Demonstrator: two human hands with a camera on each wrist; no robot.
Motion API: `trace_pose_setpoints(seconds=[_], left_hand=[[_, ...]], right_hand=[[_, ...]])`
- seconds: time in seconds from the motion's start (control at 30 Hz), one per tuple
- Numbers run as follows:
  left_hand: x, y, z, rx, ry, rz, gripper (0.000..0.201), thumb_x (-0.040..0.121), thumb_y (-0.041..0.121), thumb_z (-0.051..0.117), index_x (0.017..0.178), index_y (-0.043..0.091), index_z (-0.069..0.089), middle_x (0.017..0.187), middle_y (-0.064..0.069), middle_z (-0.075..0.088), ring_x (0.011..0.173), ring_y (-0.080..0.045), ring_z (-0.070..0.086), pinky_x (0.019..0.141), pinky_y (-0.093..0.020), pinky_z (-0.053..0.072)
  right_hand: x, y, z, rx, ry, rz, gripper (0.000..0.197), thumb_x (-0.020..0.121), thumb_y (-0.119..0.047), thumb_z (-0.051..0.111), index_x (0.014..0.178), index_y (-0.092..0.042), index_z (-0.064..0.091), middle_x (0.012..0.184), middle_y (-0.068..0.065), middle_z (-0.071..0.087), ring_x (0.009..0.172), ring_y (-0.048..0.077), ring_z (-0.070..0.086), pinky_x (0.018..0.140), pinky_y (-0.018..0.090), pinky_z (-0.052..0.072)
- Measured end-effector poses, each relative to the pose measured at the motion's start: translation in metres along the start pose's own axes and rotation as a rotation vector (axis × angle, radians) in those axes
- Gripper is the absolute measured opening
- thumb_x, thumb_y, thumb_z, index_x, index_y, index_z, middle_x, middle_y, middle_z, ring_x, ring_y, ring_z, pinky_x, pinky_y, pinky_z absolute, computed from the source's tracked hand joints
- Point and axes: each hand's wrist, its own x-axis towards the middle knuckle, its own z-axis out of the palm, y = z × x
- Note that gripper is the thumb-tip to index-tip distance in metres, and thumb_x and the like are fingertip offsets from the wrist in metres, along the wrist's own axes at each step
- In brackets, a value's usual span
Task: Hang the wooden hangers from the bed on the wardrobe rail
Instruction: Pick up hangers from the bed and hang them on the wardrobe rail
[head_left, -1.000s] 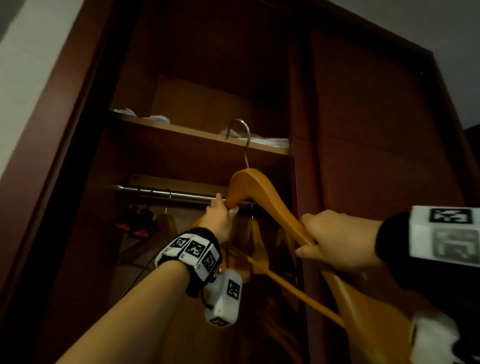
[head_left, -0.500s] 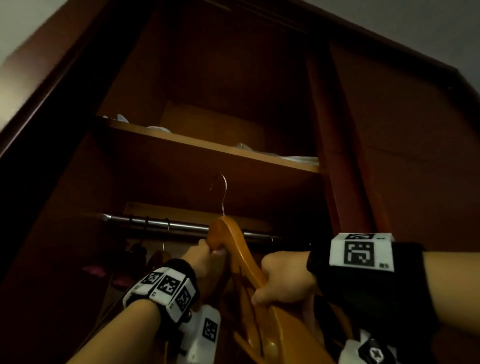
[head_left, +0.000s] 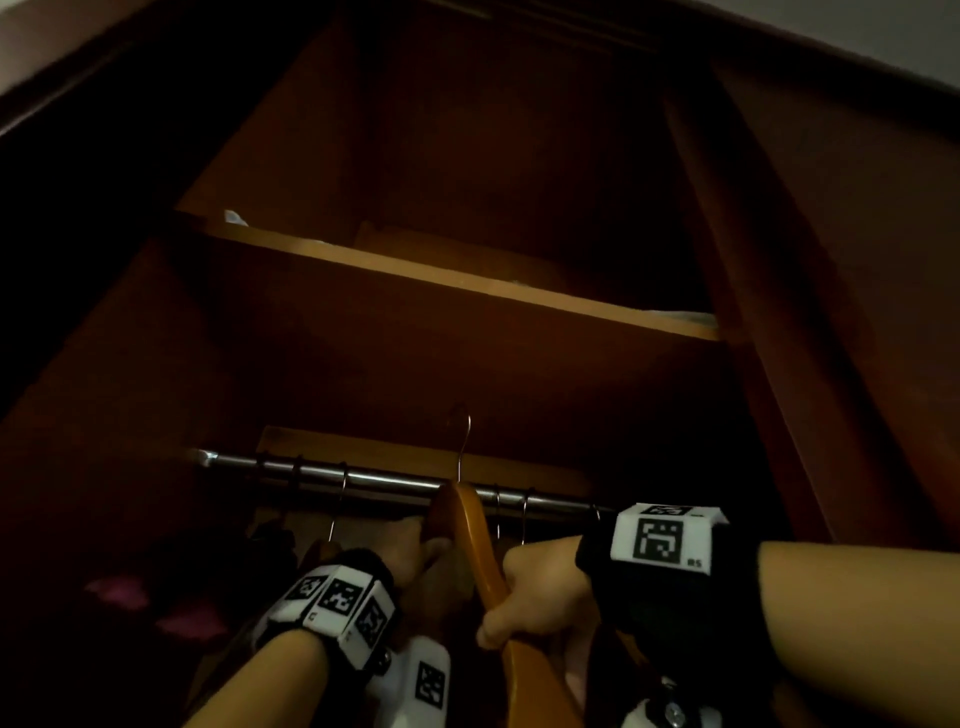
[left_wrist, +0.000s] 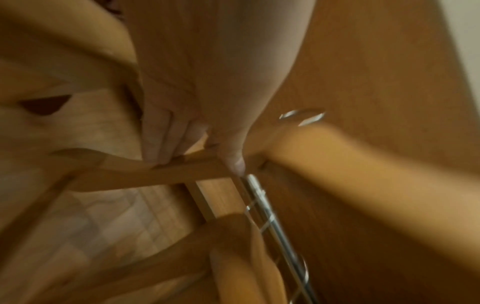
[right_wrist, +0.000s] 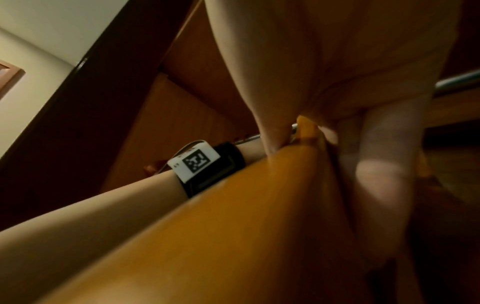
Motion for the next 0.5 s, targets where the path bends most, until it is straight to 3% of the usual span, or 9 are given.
trace_pose_setpoints(seconds=[0.07,0.1,0.2,0.27,0.4,0.43,0.5], left_hand=[[0.002,-0.008,0.0,-0.011,0.002,0.027,0.035,0.096,0.029,0.047,0.124,0.009,0.055,0.122,-0.011,0.062,0.112,-0.025,0.058,0.094,-0.03,0.043],[0.0,-0.008,-0.001,-0.008,0.002,0.042,0.036,0.096,0.03,0.048,0.124,0.009,0.055,0.123,-0.012,0.062,0.112,-0.025,0.058,0.096,-0.031,0.044],[-0.004,-0.017,0.001,0.087,-0.009,0.033,0.036,0.097,0.027,0.045,0.127,0.009,0.053,0.128,-0.011,0.059,0.117,-0.024,0.056,0.099,-0.031,0.042],[-0.01,-0.018,0.001,0.162,-0.032,0.044,0.034,0.098,0.022,0.043,0.129,0.008,0.051,0.132,-0.012,0.054,0.121,-0.024,0.052,0.101,-0.029,0.039],[-0.029,-0.022,-0.002,0.302,-0.061,-0.008,0.039,0.099,0.021,0.039,0.136,0.009,0.045,0.142,-0.011,0.046,0.132,-0.024,0.042,0.107,-0.029,0.027],[-0.031,-0.023,-0.003,0.292,-0.077,-0.012,0.04,0.099,0.021,0.04,0.136,0.008,0.045,0.142,-0.011,0.046,0.133,-0.024,0.041,0.107,-0.029,0.028],[-0.038,-0.022,-0.005,0.26,-0.13,-0.012,0.039,0.098,0.019,0.041,0.135,0.006,0.046,0.139,-0.013,0.049,0.126,-0.024,0.047,0.096,-0.028,0.035]], right_hand=[[0.01,-0.004,0.003,0.054,-0.065,-0.013,0.033,0.094,-0.025,0.052,0.065,-0.015,0.04,0.071,0.004,0.054,0.121,0.035,0.054,0.107,0.041,0.04],[0.016,-0.006,0.003,0.091,-0.1,-0.001,0.032,0.094,-0.026,0.053,0.066,-0.014,0.042,0.067,0.002,0.051,0.121,0.035,0.055,0.106,0.042,0.041],[0.037,-0.014,0.008,0.142,-0.16,0.001,0.024,0.092,-0.026,0.055,0.074,-0.012,0.047,0.077,0.007,0.058,0.109,0.034,0.061,0.1,0.046,0.046],[0.048,-0.019,0.011,0.2,-0.227,0.04,0.019,0.092,-0.027,0.056,0.091,-0.009,0.051,0.091,0.011,0.059,0.095,0.029,0.06,0.092,0.044,0.05],[0.057,-0.023,0.012,0.122,-0.184,0.016,0.029,0.092,-0.031,0.054,0.108,-0.007,0.052,0.087,0.008,0.056,0.087,0.022,0.056,0.092,0.035,0.049],[0.059,-0.024,0.013,0.127,-0.182,0.02,0.03,0.093,-0.031,0.053,0.11,-0.006,0.053,0.09,0.01,0.057,0.085,0.022,0.056,0.089,0.033,0.051],[0.056,-0.025,0.015,0.129,-0.174,0.025,0.027,0.093,-0.031,0.053,0.101,-0.006,0.053,0.084,0.008,0.056,0.072,0.02,0.057,0.071,0.029,0.053]])
